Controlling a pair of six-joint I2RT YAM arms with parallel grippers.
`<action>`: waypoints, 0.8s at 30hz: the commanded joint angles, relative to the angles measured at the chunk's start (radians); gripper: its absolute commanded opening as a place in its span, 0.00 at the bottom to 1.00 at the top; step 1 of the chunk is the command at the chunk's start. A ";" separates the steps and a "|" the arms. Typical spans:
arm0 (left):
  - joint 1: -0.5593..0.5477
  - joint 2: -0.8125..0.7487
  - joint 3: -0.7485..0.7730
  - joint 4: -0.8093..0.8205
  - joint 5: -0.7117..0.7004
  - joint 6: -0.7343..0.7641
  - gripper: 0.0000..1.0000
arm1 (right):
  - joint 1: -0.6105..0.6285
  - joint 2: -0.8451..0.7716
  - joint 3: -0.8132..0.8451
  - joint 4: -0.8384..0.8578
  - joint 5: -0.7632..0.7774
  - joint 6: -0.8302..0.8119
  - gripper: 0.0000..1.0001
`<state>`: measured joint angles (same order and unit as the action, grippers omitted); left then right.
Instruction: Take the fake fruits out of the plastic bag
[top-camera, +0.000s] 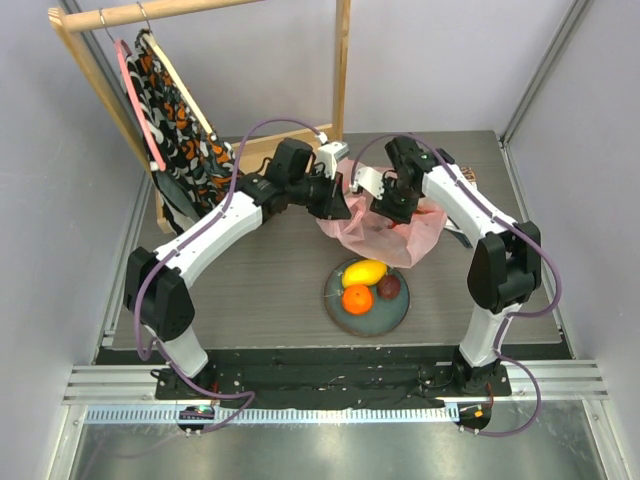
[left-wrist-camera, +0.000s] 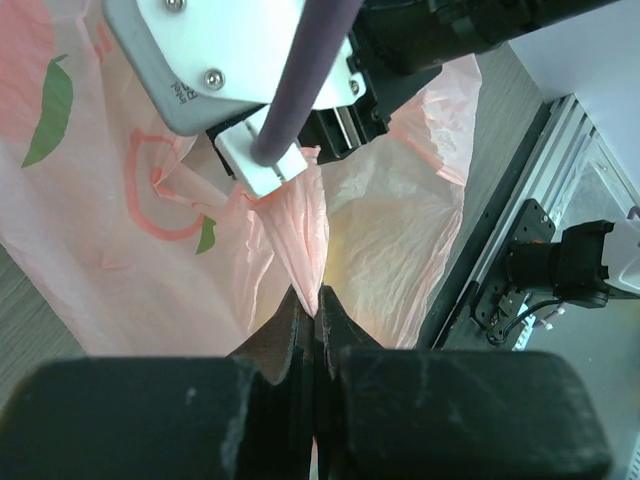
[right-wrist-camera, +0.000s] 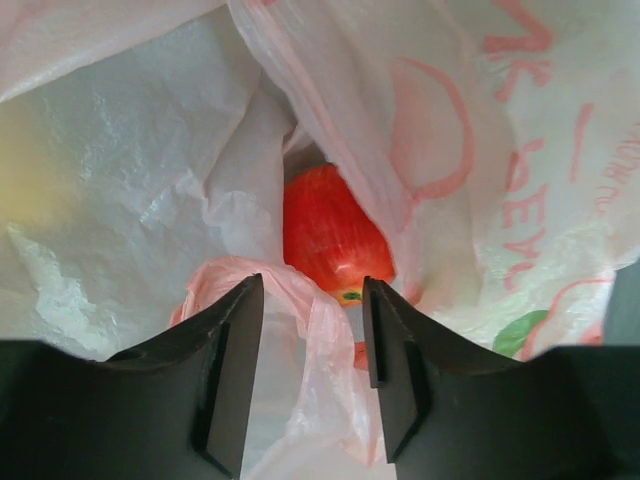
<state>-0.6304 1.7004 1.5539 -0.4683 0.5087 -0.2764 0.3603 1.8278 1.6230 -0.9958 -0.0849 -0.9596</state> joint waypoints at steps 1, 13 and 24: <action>-0.003 -0.042 -0.008 0.025 0.013 0.017 0.00 | 0.009 0.007 0.043 -0.013 -0.024 -0.056 0.54; -0.003 -0.041 0.000 0.023 0.014 0.014 0.00 | 0.000 0.119 0.063 0.022 0.031 -0.071 0.90; -0.003 -0.062 -0.029 0.016 0.004 0.023 0.00 | -0.034 0.142 0.107 0.017 0.037 -0.084 0.91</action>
<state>-0.6308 1.6909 1.5326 -0.4686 0.5083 -0.2752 0.3504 1.9709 1.6470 -0.9672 -0.0292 -1.0416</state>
